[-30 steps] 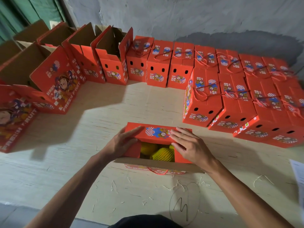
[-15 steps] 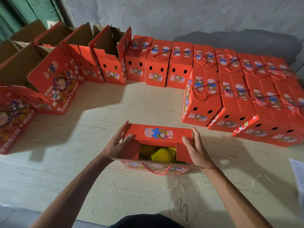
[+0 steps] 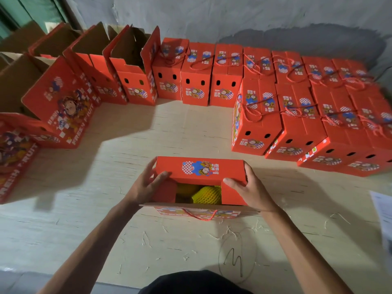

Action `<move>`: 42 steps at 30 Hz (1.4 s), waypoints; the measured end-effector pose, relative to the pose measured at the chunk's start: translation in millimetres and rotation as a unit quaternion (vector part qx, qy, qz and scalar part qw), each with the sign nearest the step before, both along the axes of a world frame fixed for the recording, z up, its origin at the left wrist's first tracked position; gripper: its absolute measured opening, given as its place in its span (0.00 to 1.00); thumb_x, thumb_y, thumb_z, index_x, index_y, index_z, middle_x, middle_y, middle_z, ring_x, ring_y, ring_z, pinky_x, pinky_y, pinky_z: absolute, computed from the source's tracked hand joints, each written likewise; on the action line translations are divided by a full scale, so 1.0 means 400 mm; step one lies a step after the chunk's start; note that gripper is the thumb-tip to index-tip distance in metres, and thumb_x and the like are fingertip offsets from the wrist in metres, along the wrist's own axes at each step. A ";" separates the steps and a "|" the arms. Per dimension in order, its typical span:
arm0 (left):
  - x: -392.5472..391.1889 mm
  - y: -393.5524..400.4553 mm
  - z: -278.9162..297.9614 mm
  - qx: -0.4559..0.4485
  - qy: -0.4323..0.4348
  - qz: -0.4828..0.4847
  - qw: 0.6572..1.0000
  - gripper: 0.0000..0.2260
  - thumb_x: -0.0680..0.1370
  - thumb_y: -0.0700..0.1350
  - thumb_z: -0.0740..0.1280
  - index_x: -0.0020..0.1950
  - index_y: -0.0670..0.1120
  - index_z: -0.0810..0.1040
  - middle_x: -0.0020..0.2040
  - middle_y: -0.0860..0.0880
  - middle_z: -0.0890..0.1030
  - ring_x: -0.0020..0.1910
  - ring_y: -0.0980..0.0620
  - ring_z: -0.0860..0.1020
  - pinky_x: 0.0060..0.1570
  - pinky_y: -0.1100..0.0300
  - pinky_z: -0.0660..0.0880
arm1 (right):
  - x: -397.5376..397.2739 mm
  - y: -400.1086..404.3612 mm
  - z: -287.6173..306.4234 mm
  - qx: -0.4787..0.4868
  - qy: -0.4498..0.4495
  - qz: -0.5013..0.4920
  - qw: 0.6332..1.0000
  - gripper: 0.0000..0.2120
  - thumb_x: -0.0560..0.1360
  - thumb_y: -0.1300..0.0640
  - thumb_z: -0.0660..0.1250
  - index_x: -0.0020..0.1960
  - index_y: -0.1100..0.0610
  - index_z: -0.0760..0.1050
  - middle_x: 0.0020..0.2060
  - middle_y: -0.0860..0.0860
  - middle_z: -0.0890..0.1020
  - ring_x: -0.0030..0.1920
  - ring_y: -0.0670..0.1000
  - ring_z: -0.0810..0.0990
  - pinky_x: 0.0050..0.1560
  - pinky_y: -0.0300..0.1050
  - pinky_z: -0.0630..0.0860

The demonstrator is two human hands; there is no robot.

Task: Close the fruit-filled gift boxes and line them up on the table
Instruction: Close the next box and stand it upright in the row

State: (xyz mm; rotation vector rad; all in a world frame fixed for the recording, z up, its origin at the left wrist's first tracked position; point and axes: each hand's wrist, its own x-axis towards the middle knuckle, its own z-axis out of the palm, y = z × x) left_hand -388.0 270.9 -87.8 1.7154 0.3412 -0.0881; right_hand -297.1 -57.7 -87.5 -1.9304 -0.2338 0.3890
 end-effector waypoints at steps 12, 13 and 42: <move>0.086 0.009 0.061 0.498 -0.119 -0.253 0.821 0.42 0.75 0.73 0.62 0.80 0.48 0.60 0.79 0.49 0.65 0.78 0.49 0.62 0.78 0.47 0.59 | 0.003 0.002 -0.025 0.031 0.051 0.040 0.997 0.31 0.81 0.47 0.69 0.78 0.42 0.56 0.66 0.39 0.78 0.66 0.41 0.78 0.64 0.35 0.75; 0.082 -0.005 0.052 0.512 -0.091 -0.253 0.816 0.47 0.72 0.75 0.63 0.82 0.49 0.55 0.81 0.50 0.61 0.80 0.49 0.58 0.78 0.43 0.56 | 0.005 0.003 -0.030 0.034 0.057 0.038 0.997 0.31 0.81 0.48 0.69 0.78 0.42 0.56 0.67 0.39 0.78 0.66 0.41 0.78 0.64 0.35 0.75; 0.077 -0.052 0.038 0.556 -0.066 -0.217 0.799 0.46 0.74 0.75 0.52 0.84 0.47 0.51 0.81 0.47 0.58 0.79 0.42 0.56 0.73 0.39 0.65 | 0.000 0.012 -0.052 0.079 0.070 -0.011 0.994 0.37 0.75 0.41 0.72 0.79 0.43 0.58 0.65 0.40 0.80 0.64 0.43 0.80 0.58 0.39 0.78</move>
